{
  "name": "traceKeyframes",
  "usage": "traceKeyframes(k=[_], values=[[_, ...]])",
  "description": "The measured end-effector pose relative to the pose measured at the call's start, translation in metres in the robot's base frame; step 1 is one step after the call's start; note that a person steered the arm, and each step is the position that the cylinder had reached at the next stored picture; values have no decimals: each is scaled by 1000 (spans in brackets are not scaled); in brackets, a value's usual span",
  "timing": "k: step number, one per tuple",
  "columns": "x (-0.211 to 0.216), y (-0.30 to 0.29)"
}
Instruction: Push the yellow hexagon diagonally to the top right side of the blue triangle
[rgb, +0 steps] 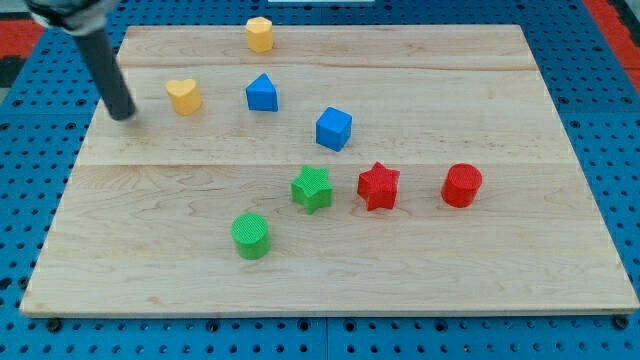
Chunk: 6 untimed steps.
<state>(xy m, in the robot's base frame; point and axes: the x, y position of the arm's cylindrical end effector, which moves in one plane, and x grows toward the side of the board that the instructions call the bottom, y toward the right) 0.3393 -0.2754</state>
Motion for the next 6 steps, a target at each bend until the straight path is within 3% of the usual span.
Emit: traceKeyframes(k=[1, 2, 3, 4, 6], values=[[-97, 33], [-147, 99], [-147, 119], [-147, 193], [-147, 257]])
